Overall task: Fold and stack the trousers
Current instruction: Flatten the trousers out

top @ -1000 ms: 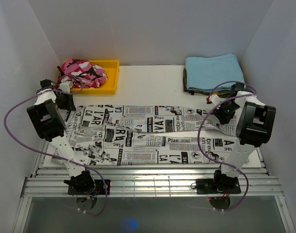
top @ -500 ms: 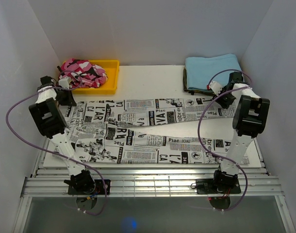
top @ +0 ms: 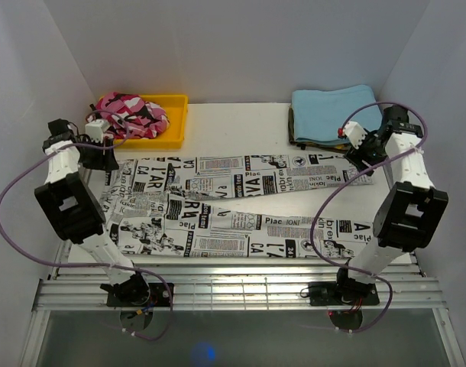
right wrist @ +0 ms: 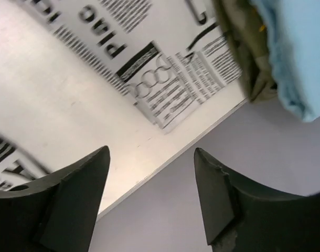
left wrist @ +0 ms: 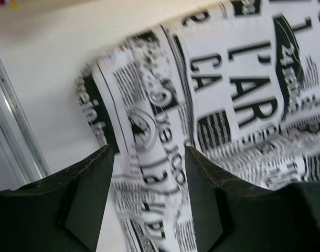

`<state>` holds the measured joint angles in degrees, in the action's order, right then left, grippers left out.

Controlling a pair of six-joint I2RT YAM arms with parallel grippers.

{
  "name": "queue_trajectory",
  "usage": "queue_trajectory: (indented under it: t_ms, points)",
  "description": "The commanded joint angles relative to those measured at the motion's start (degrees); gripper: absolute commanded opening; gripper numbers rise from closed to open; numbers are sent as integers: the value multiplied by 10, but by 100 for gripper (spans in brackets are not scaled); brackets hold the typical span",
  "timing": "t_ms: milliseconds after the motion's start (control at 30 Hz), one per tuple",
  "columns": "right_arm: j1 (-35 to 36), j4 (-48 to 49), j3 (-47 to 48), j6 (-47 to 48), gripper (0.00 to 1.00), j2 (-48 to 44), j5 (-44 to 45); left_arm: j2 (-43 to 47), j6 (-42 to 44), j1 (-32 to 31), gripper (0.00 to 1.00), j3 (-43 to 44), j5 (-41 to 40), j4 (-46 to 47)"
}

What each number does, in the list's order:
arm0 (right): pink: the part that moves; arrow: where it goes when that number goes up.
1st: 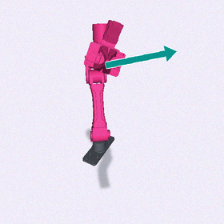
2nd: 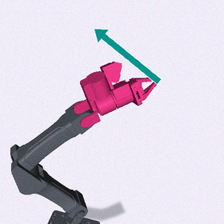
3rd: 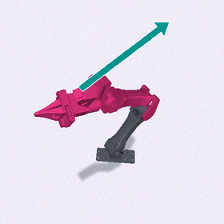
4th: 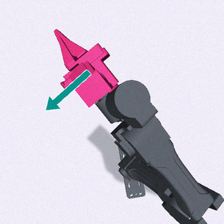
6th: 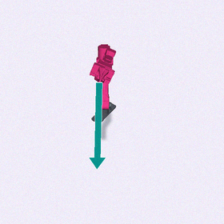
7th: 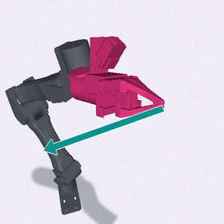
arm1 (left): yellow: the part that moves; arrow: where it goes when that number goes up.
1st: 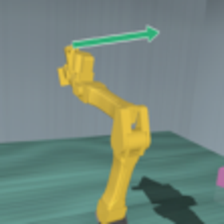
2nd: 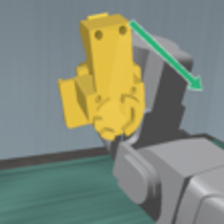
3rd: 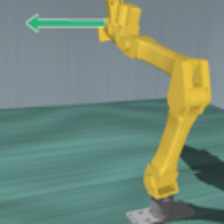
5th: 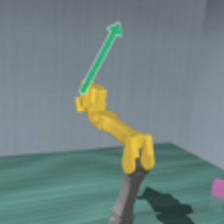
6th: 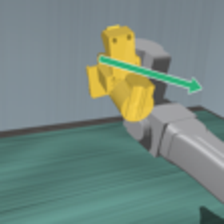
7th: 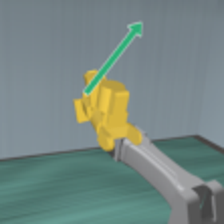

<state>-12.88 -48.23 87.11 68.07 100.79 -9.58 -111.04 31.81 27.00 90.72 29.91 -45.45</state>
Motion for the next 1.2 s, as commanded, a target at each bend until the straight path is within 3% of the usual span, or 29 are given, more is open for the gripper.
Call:
queue_trajectory:
  t_ms: [0,100,267,533,967,1067,1100,1167]
  points:
    - [-11,-144,-73,42,70,-45,-9,86,118,13,67,-71,15,-80]
    - [-32,-150,-170,43,68,-82,-1,113,152,32,67,-128,8,-119]
    - [-97,-111,-279,20,68,-111,21,144,177,72,67,-207,-20,-108]
    - [-191,-105,-259,-79,63,-64,21,177,176,96,67,-310,-27,-55]
    - [-261,-78,-264,-138,63,-1,63,155,148,103,65,-311,-43,-23]
    - [-257,-68,-264,-147,55,25,55,138,142,103,61,-330,-47,-10]
    - [-256,-61,-259,-149,45,46,52,121,137,103,59,-333,-45,-6]
    - [-254,-55,-229,-159,27,68,34,95,117,102,45,-331,-39,10]
